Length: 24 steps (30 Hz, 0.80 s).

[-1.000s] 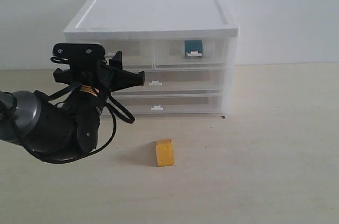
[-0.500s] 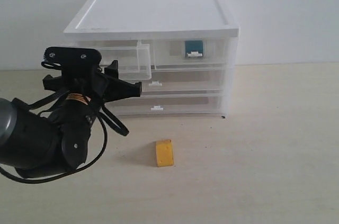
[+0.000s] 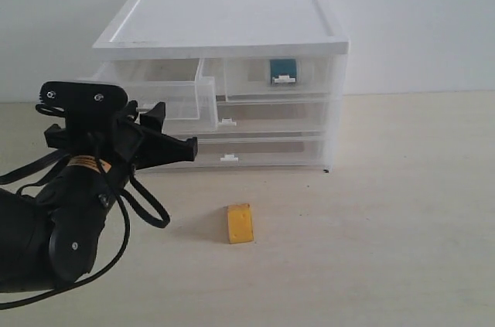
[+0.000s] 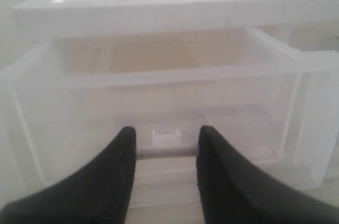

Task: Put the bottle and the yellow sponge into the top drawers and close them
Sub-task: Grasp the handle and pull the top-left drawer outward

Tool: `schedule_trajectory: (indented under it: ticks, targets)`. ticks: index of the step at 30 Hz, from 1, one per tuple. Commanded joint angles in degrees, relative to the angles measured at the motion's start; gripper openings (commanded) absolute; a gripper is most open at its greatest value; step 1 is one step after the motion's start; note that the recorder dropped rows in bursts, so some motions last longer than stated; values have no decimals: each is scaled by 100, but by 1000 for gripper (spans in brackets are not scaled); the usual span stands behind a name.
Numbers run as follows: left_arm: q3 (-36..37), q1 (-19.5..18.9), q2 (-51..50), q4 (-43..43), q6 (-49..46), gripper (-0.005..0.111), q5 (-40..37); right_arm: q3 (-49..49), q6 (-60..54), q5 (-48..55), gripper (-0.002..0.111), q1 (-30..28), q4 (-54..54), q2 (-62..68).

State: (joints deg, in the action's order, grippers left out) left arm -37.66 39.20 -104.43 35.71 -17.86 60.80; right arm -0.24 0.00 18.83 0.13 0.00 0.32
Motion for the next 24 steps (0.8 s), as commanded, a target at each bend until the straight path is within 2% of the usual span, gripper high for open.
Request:
schedule_trajectory:
  ticks: [1, 14, 24]
  targets:
    - [102, 315, 169, 355, 13, 4, 218, 24, -32, -34, 0, -13, -48, -32]
    - [102, 985, 169, 1311, -613, 4, 342, 24, 0, -46, 0, -13, -48, -32]
    - [105, 1015, 181, 1462, -655, 4, 250, 24, 0, -46, 0, -13, -48, -32]
